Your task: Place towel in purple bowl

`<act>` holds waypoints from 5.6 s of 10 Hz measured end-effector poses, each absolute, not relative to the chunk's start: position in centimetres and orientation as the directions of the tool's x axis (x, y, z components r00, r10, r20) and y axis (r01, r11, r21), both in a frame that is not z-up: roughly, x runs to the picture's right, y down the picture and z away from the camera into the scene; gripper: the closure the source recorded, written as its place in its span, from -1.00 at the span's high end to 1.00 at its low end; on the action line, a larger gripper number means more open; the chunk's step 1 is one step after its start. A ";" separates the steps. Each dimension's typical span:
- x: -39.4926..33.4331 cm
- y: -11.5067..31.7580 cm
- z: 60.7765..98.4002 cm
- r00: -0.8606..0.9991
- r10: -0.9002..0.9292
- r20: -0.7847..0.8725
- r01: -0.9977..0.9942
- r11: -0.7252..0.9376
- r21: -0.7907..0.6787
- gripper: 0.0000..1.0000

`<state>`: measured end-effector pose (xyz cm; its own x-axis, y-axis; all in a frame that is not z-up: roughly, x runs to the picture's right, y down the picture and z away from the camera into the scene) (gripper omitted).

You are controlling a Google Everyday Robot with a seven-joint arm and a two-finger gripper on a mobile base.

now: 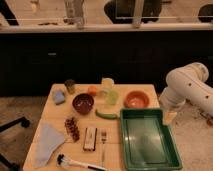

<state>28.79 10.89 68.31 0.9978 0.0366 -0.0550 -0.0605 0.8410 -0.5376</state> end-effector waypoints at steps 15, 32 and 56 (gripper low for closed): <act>28.8 10.9 68.3 0.998 0.036 -0.055 -0.060 0.841 -0.537 0.60; 16.6 14.7 63.4 0.904 -0.399 0.156 0.420 0.757 -0.500 0.60; 1.4 21.4 62.6 0.721 -0.627 0.294 0.682 0.569 -0.460 0.60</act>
<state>1.38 21.43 62.57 0.7211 -0.6275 0.2937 0.6821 0.5688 -0.4596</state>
